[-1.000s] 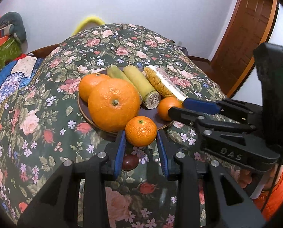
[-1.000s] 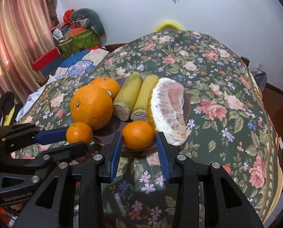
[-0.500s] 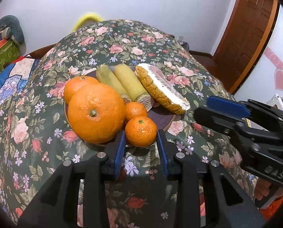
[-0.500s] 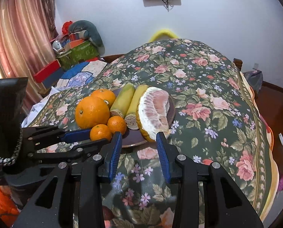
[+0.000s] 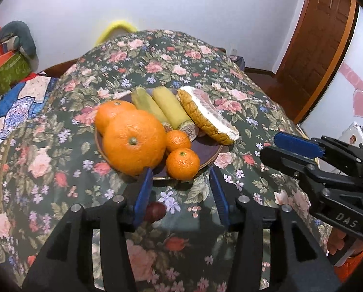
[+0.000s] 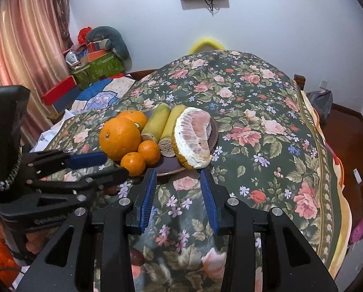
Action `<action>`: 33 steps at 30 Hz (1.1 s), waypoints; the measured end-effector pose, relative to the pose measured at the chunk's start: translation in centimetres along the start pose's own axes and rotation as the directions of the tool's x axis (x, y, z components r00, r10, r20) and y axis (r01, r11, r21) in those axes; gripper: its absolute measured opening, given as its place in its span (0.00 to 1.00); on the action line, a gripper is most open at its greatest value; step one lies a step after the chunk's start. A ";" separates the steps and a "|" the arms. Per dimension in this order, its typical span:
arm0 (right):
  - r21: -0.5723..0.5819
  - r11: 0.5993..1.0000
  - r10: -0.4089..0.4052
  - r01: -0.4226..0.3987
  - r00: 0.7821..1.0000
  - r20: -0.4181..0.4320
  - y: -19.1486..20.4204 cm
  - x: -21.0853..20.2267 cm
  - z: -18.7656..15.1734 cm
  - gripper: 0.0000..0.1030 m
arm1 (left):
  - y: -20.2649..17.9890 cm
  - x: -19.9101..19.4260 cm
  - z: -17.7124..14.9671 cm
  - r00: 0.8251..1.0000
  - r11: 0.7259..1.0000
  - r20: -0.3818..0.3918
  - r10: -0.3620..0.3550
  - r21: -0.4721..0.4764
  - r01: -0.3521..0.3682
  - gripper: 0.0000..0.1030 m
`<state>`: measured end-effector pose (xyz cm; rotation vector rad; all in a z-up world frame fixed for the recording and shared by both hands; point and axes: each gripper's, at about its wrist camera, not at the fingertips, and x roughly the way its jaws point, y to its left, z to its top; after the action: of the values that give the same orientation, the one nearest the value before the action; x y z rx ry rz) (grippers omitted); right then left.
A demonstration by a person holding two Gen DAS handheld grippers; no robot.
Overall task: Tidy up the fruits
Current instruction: 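Place both mandarins on the purple plate with the left and right tools, then grasp a dark red date with the right tool while the left tool grasps another date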
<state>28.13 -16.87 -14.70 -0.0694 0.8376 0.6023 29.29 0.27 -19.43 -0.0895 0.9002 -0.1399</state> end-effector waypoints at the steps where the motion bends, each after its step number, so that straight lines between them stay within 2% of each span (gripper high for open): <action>1: -0.002 1.000 0.000 0.000 1.000 0.002 0.2 -0.3 -0.1 0.33 | 0.1 -0.5 0.0 1.000 1.000 0.006 0.001 -0.002 -0.001 0.47; 8: -0.012 1.000 -0.007 0.008 1.000 0.008 1.8 -2.3 -0.8 0.33 | 0.6 -4.9 -1.2 0.999 1.000 0.046 0.016 -0.005 -0.016 0.48; 16: -0.034 0.999 -0.017 0.017 1.000 -0.019 3.7 -3.4 -2.7 0.35 | 1.0 -7.9 -3.5 0.998 1.000 0.055 0.031 0.000 -0.031 0.52; 26: -0.036 0.999 -0.026 0.022 0.992 -0.127 4.6 -1.1 -6.3 0.36 | 2.0 -8.0 -6.9 0.999 0.999 -0.005 0.037 -0.007 -0.037 0.53; 33: -0.022 1.000 -0.013 0.009 0.984 -0.178 4.4 0.7 -7.6 0.36 | 2.8 -6.8 -8.4 0.998 0.999 -0.051 0.033 -0.024 -0.035 0.53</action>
<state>21.00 -15.04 -19.54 -0.1485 1.0035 0.6003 18.78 3.92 -19.70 -0.0937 0.9540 -0.0999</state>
